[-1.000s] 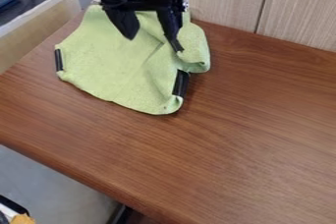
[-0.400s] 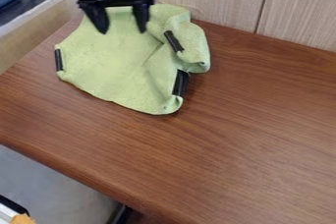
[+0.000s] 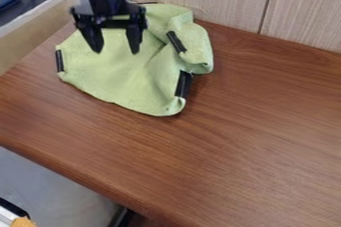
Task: Move the cloth form right to left of table
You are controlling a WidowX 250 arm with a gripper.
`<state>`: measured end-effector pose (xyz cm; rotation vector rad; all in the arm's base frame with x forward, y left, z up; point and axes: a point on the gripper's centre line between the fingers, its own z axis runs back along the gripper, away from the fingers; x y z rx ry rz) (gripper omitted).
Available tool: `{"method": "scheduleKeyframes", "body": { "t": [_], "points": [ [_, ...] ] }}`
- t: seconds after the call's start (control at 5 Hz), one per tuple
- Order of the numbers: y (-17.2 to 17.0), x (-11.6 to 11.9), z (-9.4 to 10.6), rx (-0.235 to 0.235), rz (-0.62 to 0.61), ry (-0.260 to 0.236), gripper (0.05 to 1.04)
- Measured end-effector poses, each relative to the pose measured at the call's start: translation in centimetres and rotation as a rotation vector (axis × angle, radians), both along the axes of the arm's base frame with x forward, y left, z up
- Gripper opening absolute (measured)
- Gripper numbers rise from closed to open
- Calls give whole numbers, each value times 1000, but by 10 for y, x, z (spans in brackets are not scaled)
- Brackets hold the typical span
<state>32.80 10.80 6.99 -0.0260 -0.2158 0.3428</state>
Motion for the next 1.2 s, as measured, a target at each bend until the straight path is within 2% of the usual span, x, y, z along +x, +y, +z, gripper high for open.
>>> {"method": "scheduleKeyframes", "body": {
  "t": [0.4,1.2],
  "points": [
    [7,-6,-19,-9,21,16,1001],
    [19,-42,-25,24,87,58,1001]
  ]
}}
